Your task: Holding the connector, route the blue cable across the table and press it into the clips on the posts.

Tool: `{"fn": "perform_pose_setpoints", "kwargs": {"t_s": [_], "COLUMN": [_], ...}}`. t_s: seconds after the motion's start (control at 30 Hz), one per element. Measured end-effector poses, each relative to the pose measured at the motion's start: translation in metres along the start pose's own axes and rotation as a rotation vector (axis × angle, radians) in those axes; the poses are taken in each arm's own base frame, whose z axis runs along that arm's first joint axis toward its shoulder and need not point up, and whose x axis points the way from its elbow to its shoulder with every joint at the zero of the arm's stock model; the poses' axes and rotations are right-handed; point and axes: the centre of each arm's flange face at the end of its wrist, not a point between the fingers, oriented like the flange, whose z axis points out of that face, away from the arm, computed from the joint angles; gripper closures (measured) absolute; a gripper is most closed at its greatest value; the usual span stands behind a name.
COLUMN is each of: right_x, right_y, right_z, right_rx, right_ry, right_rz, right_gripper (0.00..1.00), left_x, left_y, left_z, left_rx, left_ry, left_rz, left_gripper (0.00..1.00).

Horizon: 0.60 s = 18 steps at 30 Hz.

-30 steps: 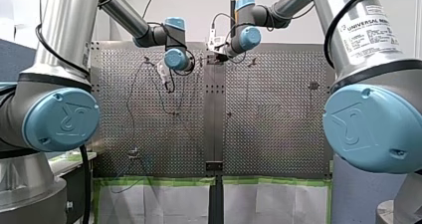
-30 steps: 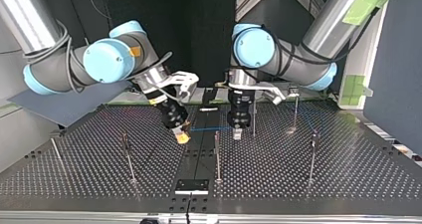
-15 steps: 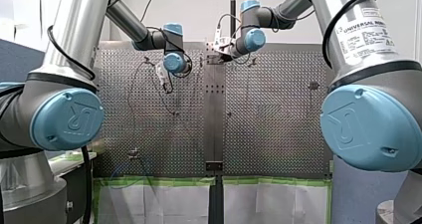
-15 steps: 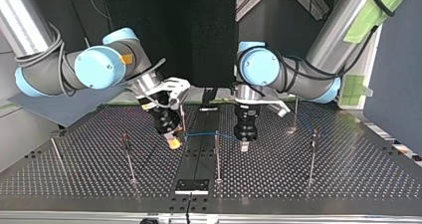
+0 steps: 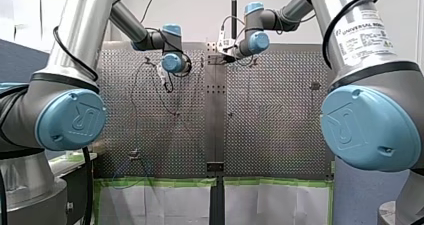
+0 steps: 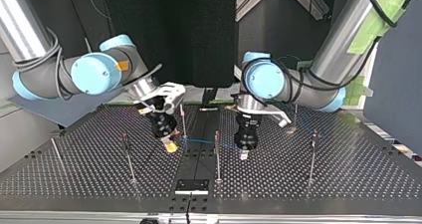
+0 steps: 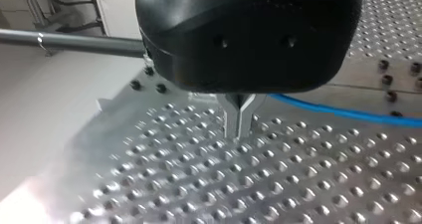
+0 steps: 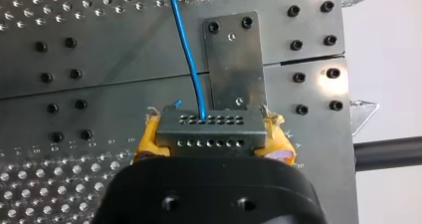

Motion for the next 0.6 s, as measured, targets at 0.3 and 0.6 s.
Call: {"fn": "perform_pose_setpoints", "kwargs": {"t_s": [0.3, 0.6], "right_x": [-0.008, -0.011], "right_y": [0.027, 0.040], "right_z": [0.013, 0.016], "right_rx": [-0.024, -0.036], "right_ry": [0.005, 0.006], "right_rz": [0.002, 0.002], "right_gripper": [1.00, 1.00], "left_x": [0.005, 0.007], "left_y": [0.015, 0.016], "left_z": [0.022, 0.021], "left_rx": [-0.030, -0.035], "left_ry": [0.013, 0.035], "left_rz": [0.006, 0.009], "left_gripper": [1.00, 0.66]}}
